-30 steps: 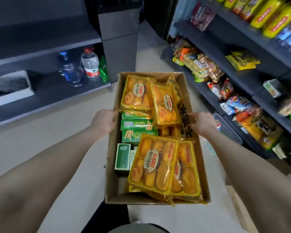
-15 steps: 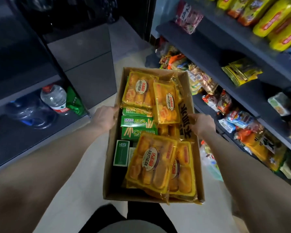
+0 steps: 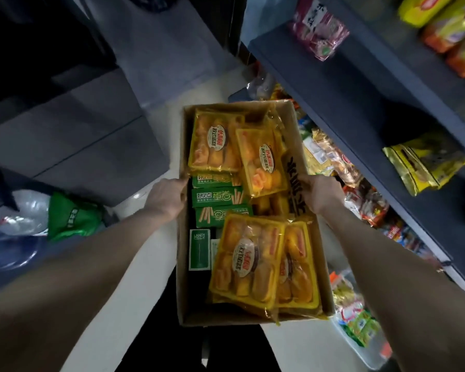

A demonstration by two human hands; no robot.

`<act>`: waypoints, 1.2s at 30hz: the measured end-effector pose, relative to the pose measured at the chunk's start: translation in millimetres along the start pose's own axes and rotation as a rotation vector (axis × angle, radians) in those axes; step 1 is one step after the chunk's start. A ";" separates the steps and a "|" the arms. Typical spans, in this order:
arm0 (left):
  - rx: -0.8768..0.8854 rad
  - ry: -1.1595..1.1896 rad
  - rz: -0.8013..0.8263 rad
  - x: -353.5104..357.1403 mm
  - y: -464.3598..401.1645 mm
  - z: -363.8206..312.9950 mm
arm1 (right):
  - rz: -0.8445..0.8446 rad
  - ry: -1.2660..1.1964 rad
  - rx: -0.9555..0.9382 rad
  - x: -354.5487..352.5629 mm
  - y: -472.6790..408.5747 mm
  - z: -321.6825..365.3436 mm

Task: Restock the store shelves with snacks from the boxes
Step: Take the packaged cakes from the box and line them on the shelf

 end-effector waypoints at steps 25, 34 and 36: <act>-0.477 0.243 -0.115 295.4 -379.7 66.5 | 0.124 0.044 -0.255 304.4 -498.6 -3.0; -0.578 0.407 -0.083 376.1 -411.1 59.7 | 0.079 0.116 -0.350 354.9 -559.2 -0.2; -0.572 0.406 -0.066 389.3 -413.0 58.3 | 0.079 0.120 -0.343 364.5 -560.6 -7.9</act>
Point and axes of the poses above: each hand's wrist, its own y-axis away from the middle knuckle, its own x-axis out of the palm, z = x × y, the point moved 4 cm from there along -y, towards the middle knuckle, and after that the axes turned 1 degree about -y, right-handed, at the moved point
